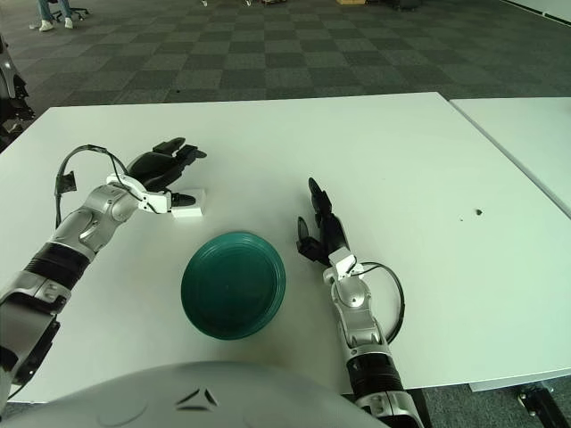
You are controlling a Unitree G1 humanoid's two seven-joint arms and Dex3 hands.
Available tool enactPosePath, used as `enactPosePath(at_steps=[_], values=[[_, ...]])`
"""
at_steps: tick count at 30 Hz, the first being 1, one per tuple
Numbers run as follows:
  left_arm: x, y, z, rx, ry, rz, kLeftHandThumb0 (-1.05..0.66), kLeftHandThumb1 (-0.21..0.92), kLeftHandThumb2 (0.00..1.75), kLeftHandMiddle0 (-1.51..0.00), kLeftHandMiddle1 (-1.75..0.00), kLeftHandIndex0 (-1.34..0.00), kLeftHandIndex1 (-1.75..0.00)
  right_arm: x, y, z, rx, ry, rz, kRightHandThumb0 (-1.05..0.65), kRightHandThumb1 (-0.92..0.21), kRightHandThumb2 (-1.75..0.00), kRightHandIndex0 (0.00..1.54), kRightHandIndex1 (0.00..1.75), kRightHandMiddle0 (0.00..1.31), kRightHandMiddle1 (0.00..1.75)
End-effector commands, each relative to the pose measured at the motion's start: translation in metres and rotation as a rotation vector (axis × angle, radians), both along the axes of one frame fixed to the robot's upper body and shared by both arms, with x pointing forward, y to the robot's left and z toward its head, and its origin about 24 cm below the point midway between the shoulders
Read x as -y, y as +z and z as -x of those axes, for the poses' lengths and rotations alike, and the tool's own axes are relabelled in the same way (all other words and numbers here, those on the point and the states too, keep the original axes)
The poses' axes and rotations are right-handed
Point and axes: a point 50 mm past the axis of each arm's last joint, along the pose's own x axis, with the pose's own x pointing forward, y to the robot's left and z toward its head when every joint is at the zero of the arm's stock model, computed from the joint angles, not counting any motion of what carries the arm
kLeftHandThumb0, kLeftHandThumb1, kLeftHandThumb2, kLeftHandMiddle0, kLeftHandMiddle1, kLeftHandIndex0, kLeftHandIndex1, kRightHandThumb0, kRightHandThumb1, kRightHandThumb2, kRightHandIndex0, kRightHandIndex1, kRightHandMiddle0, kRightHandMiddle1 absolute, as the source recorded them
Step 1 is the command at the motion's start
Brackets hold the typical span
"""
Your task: Put the charger into the plate.
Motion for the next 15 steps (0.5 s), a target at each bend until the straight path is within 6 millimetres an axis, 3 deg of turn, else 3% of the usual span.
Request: enactPosePath(at_steps=[1, 4, 8, 15], values=[[0.007, 0.015, -0.012, -0.028, -0.047, -0.035, -1.05, 0.92, 0.59, -0.06, 0.0, 0.0, -0.93, 0.002, -0.06, 0.042, -0.355, -0.042, 0.007, -0.95, -0.92, -0.87, 0.0, 0.0, 0.0, 0.13], [0.012, 0.013, -0.015, -0.082, -0.062, -0.049, -1.05, 0.92, 0.61, -0.07, -0.01, 0.0, -0.96, 0.001, -0.061, 0.042, -0.355, -0.045, 0.01, -0.94, -0.92, -0.86, 0.0, 0.0, 0.0, 0.15], [0.022, -0.009, -0.022, -0.167, -0.056, -0.069, -1.05, 0.92, 0.59, -0.1, -0.02, 0.0, -0.91, 0.001, -0.061, 0.042, -0.357, -0.05, 0.029, -0.94, -0.92, -0.85, 0.0, 0.0, 0.0, 0.17], [0.022, -0.025, -0.026, -0.249, -0.062, -0.099, -1.05, 0.92, 0.55, -0.14, -0.03, 0.0, -0.88, -0.002, -0.061, 0.042, -0.363, -0.073, 0.009, -0.94, -0.92, -0.85, 0.0, 0.0, 0.0, 0.17]])
